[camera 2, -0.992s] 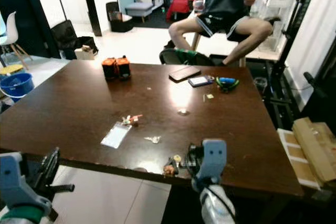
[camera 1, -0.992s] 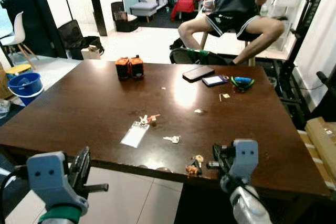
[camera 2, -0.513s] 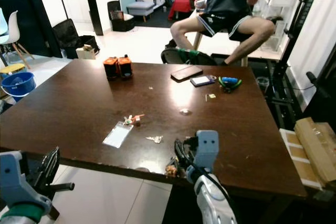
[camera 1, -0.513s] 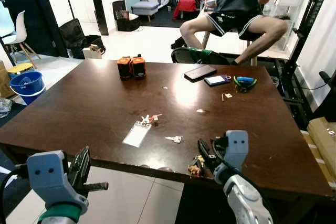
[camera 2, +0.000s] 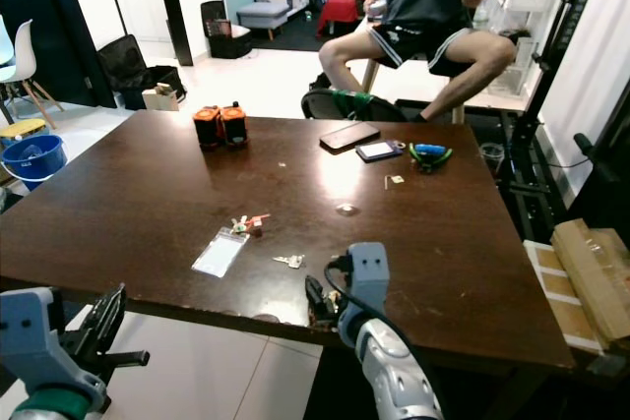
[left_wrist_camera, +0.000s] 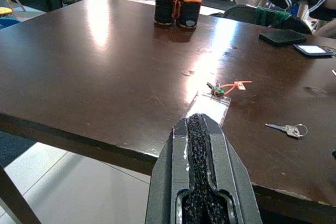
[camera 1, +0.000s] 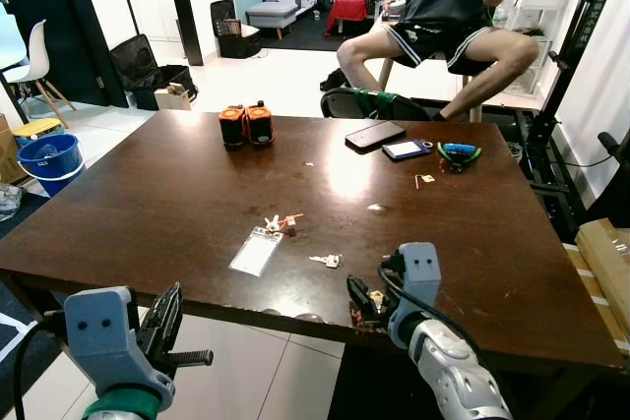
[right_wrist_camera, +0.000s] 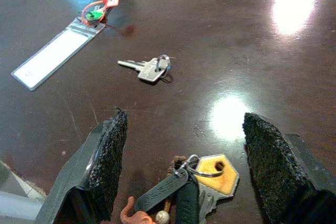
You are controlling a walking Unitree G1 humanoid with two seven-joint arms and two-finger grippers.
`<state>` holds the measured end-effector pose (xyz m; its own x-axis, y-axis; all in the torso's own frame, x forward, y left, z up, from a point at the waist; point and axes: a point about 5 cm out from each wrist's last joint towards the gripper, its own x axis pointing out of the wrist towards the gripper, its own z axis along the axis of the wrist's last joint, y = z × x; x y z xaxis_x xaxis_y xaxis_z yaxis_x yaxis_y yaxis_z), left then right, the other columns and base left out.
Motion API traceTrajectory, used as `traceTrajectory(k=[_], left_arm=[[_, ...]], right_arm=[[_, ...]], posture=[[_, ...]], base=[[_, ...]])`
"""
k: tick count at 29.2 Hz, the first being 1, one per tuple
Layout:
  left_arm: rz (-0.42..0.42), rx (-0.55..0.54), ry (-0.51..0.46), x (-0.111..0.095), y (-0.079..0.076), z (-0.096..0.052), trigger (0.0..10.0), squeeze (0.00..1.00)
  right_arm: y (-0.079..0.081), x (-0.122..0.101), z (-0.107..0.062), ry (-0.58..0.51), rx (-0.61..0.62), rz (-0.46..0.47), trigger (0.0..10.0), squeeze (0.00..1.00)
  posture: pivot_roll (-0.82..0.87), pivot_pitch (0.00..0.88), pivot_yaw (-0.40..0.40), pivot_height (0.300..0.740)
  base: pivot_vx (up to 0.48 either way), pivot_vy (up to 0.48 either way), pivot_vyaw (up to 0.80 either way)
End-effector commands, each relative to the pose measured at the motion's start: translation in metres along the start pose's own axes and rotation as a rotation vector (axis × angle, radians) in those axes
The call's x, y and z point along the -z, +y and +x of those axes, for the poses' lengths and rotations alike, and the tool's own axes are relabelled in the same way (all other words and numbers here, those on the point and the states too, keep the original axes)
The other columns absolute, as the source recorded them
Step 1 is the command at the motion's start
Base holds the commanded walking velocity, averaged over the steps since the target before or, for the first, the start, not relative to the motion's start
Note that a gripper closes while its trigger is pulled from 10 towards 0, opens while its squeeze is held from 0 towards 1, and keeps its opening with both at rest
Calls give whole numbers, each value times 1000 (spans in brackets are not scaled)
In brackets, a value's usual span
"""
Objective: Hang keys on a hook
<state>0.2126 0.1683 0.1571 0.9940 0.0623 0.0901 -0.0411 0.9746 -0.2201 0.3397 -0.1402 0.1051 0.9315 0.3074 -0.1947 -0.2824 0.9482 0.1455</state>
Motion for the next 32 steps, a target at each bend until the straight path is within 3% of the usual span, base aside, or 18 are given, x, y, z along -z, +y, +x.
traceTrajectory(k=[1,10,17,21,32], left_arm=[[2,-3,11,0,2,-2,10000,0],[-14,28,25,1,-1,-5,10000,0],[-46,62,15,-3,-5,-7,10000,0],[-52,67,15,-3,-7,-8,10000,0],[-62,102,38,-3,-9,-9,10000,0]], right_arm=[[3,6,-1,33,-17,-8,10000,0],[-2,19,-8,142,-66,-64,10000,0],[-3,1,-22,5,-123,24,10000,0],[-3,0,-28,-14,-134,35,10000,0],[-17,10,-38,114,-107,-27,9686,0]], posture=[[-26,0,154,740],[-23,0,158,740],[-23,0,163,740],[-23,0,163,740],[-22,19,174,740]], base=[[0,0,0],[0,0,0],[0,0,0],[0,0,0],[0,0,0]])
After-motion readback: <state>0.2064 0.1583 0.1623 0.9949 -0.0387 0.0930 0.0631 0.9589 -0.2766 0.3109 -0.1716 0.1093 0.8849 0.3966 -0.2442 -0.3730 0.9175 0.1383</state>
